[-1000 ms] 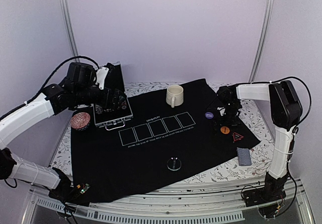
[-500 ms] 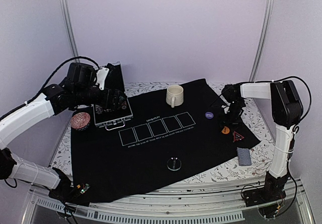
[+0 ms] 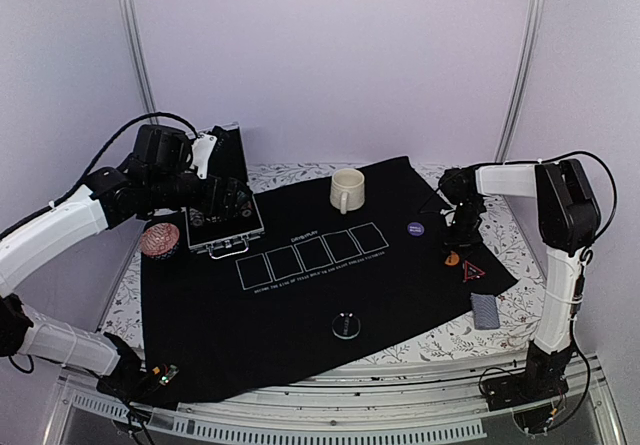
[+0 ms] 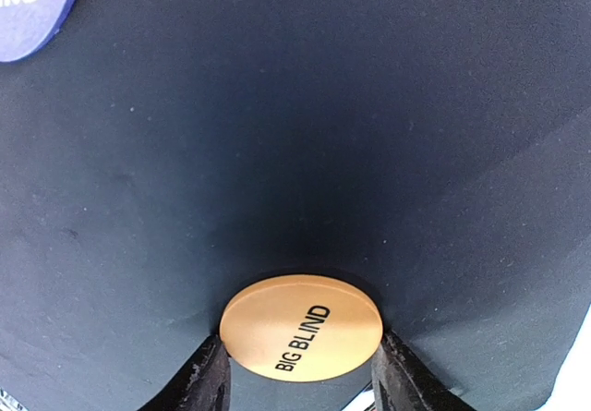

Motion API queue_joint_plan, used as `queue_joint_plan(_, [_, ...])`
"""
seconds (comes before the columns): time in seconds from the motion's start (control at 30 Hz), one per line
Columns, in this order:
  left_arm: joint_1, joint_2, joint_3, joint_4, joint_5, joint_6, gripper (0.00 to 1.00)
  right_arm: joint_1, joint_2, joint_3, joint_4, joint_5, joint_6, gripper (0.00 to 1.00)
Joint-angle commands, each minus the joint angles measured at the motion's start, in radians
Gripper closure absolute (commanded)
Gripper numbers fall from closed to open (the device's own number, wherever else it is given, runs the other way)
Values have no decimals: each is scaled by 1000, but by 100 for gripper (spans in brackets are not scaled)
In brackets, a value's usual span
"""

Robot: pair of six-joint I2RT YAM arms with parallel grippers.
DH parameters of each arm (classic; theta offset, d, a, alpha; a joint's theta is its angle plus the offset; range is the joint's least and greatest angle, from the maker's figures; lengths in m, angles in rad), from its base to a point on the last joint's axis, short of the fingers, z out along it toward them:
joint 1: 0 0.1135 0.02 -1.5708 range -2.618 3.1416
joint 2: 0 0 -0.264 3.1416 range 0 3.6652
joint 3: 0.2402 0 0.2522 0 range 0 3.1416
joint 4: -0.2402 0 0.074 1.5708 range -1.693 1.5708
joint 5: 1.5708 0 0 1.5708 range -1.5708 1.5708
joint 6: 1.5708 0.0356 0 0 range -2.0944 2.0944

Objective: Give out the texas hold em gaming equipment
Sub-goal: Pick up the big blind button from the poker table mat.

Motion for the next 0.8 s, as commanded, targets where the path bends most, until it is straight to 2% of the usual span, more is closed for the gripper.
queue_joint_plan(0.0, [11,-4,-18,8,-8,-4,2,9,35,3,41,-24,-3,49])
queue_joint_plan(0.5, [11,5,-37,50,0,-32,2,53,-56,36,53,22,23,52])
queue_joint_plan(0.63, [11,38,-55,124,72,-71,2,79,-58,77,62,29,19,52])
queue_joint_plan(0.77, [12,134,-32,224,190,-126,3,160,-83,129,150,27,-39,52])
